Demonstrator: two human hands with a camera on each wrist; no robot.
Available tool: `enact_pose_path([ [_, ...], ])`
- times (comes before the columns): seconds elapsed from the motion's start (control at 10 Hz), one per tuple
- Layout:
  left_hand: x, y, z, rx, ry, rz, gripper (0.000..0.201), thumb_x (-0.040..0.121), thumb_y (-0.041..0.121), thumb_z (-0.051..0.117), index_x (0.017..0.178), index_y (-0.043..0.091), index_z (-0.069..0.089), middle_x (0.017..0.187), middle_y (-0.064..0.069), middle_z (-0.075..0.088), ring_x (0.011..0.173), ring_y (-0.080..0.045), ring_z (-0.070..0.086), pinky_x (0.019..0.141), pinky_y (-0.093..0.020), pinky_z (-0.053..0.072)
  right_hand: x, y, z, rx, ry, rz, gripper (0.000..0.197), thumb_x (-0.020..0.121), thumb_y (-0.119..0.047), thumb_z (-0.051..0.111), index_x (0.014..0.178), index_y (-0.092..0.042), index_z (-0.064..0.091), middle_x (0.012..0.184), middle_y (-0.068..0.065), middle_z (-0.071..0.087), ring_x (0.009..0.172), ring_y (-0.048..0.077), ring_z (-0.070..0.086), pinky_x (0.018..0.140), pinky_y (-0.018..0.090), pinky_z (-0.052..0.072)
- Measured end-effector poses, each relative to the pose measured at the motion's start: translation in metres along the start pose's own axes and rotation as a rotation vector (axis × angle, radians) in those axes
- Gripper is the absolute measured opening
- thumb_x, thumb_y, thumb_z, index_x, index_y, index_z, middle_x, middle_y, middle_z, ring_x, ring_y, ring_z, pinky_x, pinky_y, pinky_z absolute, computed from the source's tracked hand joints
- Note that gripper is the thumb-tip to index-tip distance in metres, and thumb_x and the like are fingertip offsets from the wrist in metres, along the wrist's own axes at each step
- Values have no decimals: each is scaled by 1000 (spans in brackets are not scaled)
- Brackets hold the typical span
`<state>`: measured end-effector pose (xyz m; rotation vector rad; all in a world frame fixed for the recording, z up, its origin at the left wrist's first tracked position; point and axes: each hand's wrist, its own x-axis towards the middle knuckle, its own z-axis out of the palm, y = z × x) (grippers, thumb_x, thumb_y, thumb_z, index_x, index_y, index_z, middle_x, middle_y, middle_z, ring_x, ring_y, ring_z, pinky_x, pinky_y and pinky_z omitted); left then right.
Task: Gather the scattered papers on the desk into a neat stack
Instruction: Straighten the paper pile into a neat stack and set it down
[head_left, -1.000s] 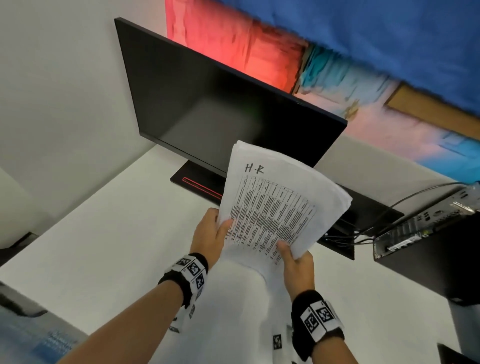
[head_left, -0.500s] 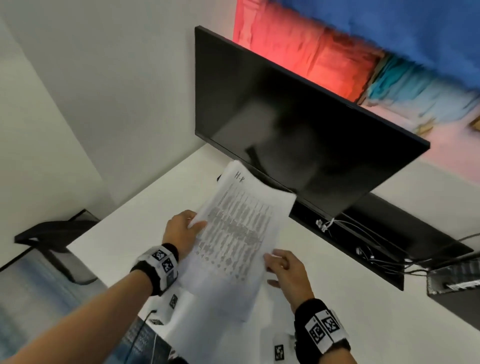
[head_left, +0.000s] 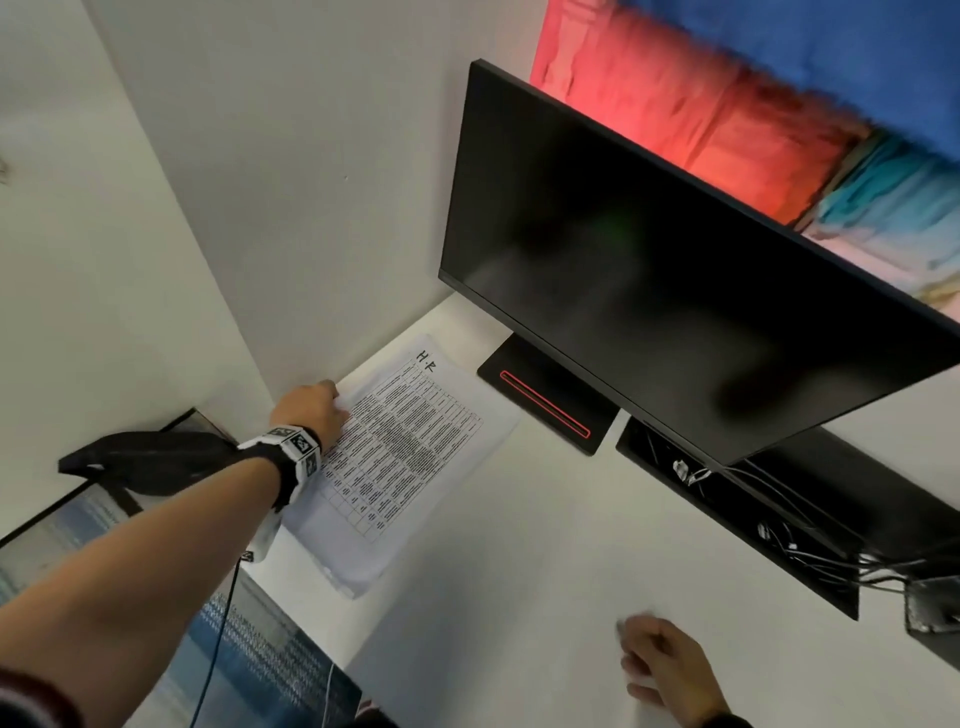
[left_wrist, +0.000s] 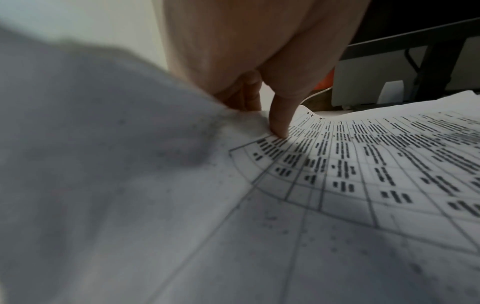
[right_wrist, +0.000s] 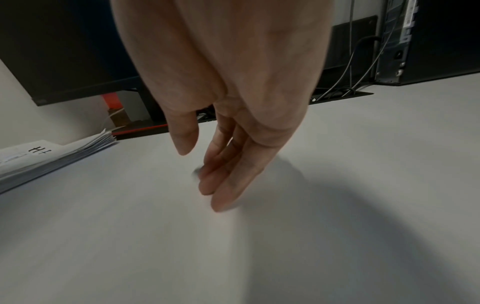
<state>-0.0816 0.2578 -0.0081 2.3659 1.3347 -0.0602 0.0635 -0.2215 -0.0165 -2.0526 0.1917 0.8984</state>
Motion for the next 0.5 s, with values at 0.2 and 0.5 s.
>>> enact_pose_path([
  [0.2,6,5,5,99,37,-71,24,94,20,52,109,5,63,101,-15,70,92,-36,68,77,-40,56,-3,6,-3,66,60,-52,7,89,-7,72,94,-1,72,82,27,70,70,28,63,60,34,51],
  [0.5,-9,14,21,88,208,-73,37,85,6,53,119,-8,58,121,-28,57,112,-44,53,94,-52,42,-32,-32,-42,232,309,-433,19,85,-19,62,74,-17,77,74,21,72,60,21,68,52,19,58],
])
